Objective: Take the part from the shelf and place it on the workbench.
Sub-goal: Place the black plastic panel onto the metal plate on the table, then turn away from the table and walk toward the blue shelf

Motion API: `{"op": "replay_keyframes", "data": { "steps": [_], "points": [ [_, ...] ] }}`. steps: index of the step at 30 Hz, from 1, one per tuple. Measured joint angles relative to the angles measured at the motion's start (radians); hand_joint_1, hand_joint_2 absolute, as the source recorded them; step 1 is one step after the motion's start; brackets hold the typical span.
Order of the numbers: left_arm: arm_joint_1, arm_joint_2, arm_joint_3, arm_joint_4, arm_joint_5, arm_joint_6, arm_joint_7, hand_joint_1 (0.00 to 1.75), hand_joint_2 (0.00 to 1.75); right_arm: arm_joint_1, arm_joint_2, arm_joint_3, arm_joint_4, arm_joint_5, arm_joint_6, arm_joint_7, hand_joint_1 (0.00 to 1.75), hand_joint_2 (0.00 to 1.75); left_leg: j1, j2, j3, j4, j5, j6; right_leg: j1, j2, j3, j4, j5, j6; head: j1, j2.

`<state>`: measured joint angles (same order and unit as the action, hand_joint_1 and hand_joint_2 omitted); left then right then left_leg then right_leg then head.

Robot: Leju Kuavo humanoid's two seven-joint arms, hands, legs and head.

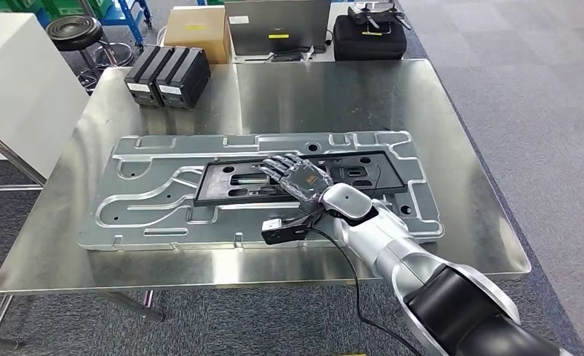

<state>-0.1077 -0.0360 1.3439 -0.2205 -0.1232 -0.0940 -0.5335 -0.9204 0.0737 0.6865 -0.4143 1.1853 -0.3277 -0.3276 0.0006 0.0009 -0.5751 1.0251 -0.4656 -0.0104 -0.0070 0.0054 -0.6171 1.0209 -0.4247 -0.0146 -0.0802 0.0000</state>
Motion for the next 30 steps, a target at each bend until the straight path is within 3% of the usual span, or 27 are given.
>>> {"op": "replay_keyframes", "data": {
  "steps": [2,4,5,6,7,8,10,11,13,15,16,19,20,21,22,24,26,28,30],
  "points": [
    [0.000,0.000,0.000,0.000,0.000,0.000,0.000,0.00,0.00,0.000,0.000,-0.010,-0.009,-0.023,-0.032,-0.006,0.00,0.00,0.004,0.000,-0.034,0.078,-0.046,-0.010,-0.006,-0.001,0.006,-0.009,0.003,-0.007,0.000,0.000],
    [0.001,0.001,0.000,0.000,-0.001,-0.001,0.000,0.00,0.00,0.008,-0.003,-0.027,-0.036,-0.058,-0.086,-0.017,0.00,0.00,0.009,0.000,-0.097,0.209,-0.103,-0.019,-0.006,-0.001,0.007,-0.010,0.002,-0.010,0.000,0.000],
    [0.002,0.002,0.000,0.000,-0.001,-0.001,0.001,0.00,0.00,0.017,-0.007,-0.039,-0.060,-0.077,-0.114,-0.021,0.00,0.00,0.012,0.000,-0.122,0.255,-0.113,-0.023,-0.006,-0.001,0.007,-0.009,0.002,-0.009,0.000,0.000],
    [0.003,0.002,0.000,0.000,-0.001,-0.001,0.001,0.00,0.00,0.031,-0.014,-0.051,-0.095,-0.094,-0.140,-0.021,0.00,0.00,0.015,0.000,-0.129,0.264,-0.104,-0.026,-0.007,-0.001,0.008,-0.008,0.000,-0.008,0.000,0.000],
    [0.004,0.002,0.001,0.000,-0.001,-0.001,0.002,0.00,0.00,0.049,-0.024,-0.064,-0.142,-0.107,-0.162,-0.016,0.00,0.00,0.018,0.000,-0.117,0.233,-0.075,-0.028,-0.008,-0.001,0.010,-0.007,-0.002,-0.005,0.000,0.000],
    [0.005,0.002,0.002,0.000,-0.001,-0.001,0.002,0.00,0.00,0.072,-0.038,-0.079,-0.201,-0.115,-0.186,-0.005,0.00,0.00,0.022,0.001,-0.089,0.168,-0.035,-0.029,-0.009,0.000,0.012,-0.005,-0.004,-0.001,0.000,0.000],
    [0.005,0.003,0.006,0.000,-0.001,0.000,0.005,0.00,0.00,0.132,-0.073,-0.115,-0.345,-0.112,-0.243,0.024,0.00,0.00,0.023,-0.001,-0.031,0.042,0.016,-0.027,-0.007,-0.001,0.012,0.001,-0.011,0.010,0.000,0.000],
    [0.006,0.003,0.008,0.000,-0.002,0.000,0.006,0.00,0.00,0.173,-0.091,-0.140,-0.432,-0.101,-0.279,0.036,0.00,0.00,0.021,-0.002,-0.015,0.009,0.023,-0.022,-0.006,-0.003,0.012,0.003,-0.012,0.016,0.000,0.000],
    [0.011,0.002,0.011,0.000,-0.002,0.001,0.008,0.00,0.00,0.294,-0.123,-0.220,-0.659,-0.079,-0.339,0.019,0.00,0.00,0.018,-0.007,-0.010,-0.004,0.019,-0.007,-0.003,-0.008,0.015,0.000,-0.014,0.027,0.000,0.000],
    [0.019,0.001,0.018,0.000,-0.002,-0.002,0.003,0.00,0.00,0.450,-0.128,-0.347,-0.933,-0.117,-0.364,-0.090,0.00,0.00,0.019,-0.012,-0.006,-0.009,0.020,0.009,-0.005,-0.012,0.019,0.007,-0.028,0.040,0.000,0.000],
    [0.023,0.000,0.023,0.000,-0.002,-0.005,-0.001,0.00,0.00,0.526,-0.122,-0.430,-1.074,-0.176,-0.371,-0.163,0.00,0.00,0.020,-0.013,-0.003,-0.012,0.020,0.018,-0.006,-0.012,0.011,0.032,-0.048,0.044,0.000,0.000],
    [0.031,-0.003,0.035,0.000,-0.001,-0.028,-0.016,0.00,0.00,0.734,-0.110,-0.688,-1.380,-0.403,-0.378,-0.313,0.00,0.00,0.017,-0.018,0.001,-0.014,0.017,0.036,-0.007,-0.006,-0.072,0.214,-0.145,0.050,0.000,0.000],
    [0.036,-0.004,0.037,0.000,-0.001,-0.040,-0.021,0.00,0.00,0.802,-0.110,-0.767,-1.448,-0.461,-0.379,-0.335,0.00,0.00,0.014,-0.020,0.001,-0.014,0.015,0.038,-0.006,-0.005,-0.098,0.265,-0.162,0.050,0.000,0.000],
    [0.040,-0.004,0.039,0.000,-0.001,-0.052,-0.024,0.00,0.00,0.866,-0.110,-0.835,-1.501,-0.504,-0.379,-0.348,0.00,0.00,0.011,-0.022,0.003,-0.013,0.013,0.040,-0.006,-0.004,-0.110,0.284,-0.160,0.048,0.000,0.000],
    [0.043,-0.006,0.040,0.000,-0.001,-0.065,-0.026,0.00,0.00,0.922,-0.110,-0.897,-1.545,-0.537,-0.379,-0.355,0.00,0.00,0.006,-0.021,0.004,-0.013,0.012,0.041,-0.005,-0.004,-0.101,0.261,-0.140,0.044,0.000,0.000],
    [0.044,-0.010,0.041,0.000,-0.001,-0.087,-0.028,0.00,0.00,0.999,-0.110,-1.003,-1.610,-0.580,-0.378,-0.358,0.00,0.00,-0.002,-0.016,0.008,-0.012,0.008,0.041,0.001,-0.005,-0.036,0.129,-0.078,0.028,0.000,0.000],
    [0.039,-0.016,0.041,0.000,-0.001,-0.099,-0.033,0.00,0.00,1.058,-0.109,-1.087,-1.650,-0.593,-0.371,-0.358,0.00,0.00,-0.009,-0.010,0.012,-0.011,0.002,0.037,0.009,-0.007,0.020,0.022,-0.041,0.014,0.000,0.000],
    [0.036,-0.019,0.041,0.000,-0.001,-0.105,-0.038,0.00,0.00,1.104,-0.097,-1.157,-1.657,-0.572,-0.342,-0.357,0.00,0.00,-0.011,-0.008,0.015,-0.012,-0.002,0.028,0.013,-0.007,0.031,0.001,-0.035,0.009,0.000,0.000],
    [0.035,-0.018,0.041,0.000,-0.002,-0.113,-0.040,0.00,0.00,1.129,-0.072,-1.232,-1.639,-0.545,-0.295,-0.357,0.00,0.00,-0.011,-0.006,0.017,-0.007,-0.008,0.018,0.008,-0.007,0.034,-0.006,-0.026,0.002,0.000,0.000]
  ]
}}
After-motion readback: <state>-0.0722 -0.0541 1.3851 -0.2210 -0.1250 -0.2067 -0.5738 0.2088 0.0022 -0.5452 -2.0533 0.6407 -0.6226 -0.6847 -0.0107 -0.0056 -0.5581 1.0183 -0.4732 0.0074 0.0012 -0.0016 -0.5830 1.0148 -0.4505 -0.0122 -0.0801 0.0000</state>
